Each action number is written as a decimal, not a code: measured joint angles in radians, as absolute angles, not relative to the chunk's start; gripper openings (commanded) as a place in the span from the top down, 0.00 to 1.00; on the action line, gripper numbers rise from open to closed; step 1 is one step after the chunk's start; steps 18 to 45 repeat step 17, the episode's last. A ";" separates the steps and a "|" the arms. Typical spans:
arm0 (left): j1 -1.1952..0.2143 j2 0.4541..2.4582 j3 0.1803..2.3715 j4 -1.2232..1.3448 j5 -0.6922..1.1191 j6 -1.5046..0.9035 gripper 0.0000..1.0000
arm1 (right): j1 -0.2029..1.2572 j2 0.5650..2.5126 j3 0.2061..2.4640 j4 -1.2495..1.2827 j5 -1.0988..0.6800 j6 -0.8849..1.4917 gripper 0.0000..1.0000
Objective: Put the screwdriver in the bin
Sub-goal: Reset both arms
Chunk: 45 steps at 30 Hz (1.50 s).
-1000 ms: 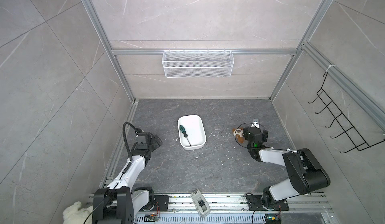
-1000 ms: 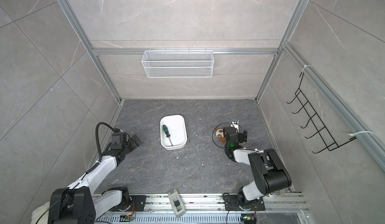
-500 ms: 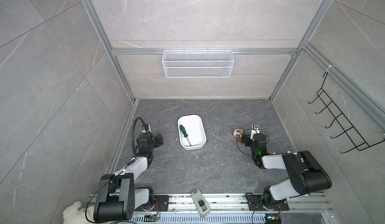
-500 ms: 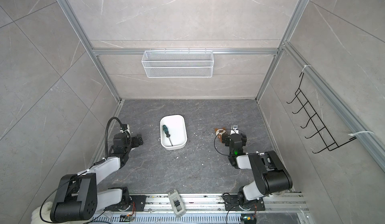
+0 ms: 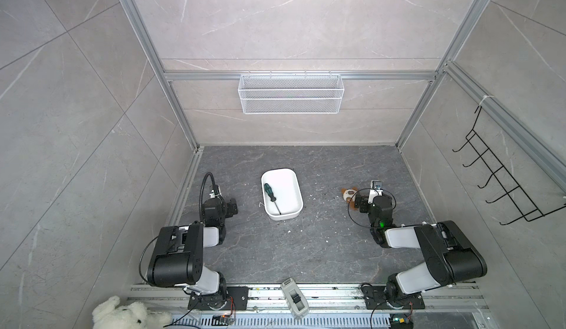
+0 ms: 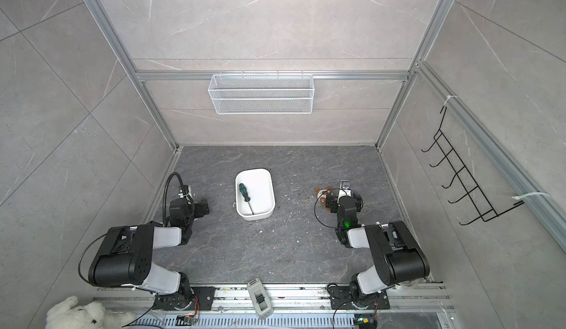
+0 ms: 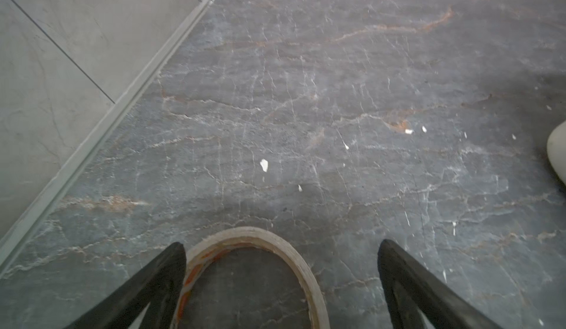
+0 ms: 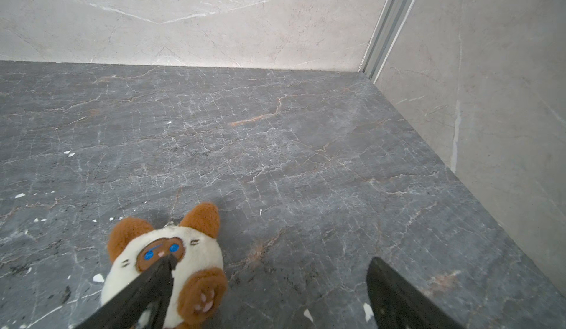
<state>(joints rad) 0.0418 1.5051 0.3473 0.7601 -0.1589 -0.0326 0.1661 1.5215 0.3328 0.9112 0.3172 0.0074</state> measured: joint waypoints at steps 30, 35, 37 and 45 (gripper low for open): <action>0.037 1.505 0.347 0.794 -0.160 -0.032 0.00 | 0.166 1.521 0.333 0.911 0.308 0.007 0.01; 0.037 1.505 0.347 0.794 -0.160 -0.032 0.00 | 0.166 1.521 0.333 0.911 0.308 0.007 0.01; 0.037 1.505 0.347 0.794 -0.160 -0.032 0.00 | 0.166 1.521 0.333 0.911 0.308 0.007 0.01; 0.037 1.505 0.347 0.794 -0.160 -0.032 0.00 | 0.166 1.521 0.333 0.911 0.308 0.007 0.01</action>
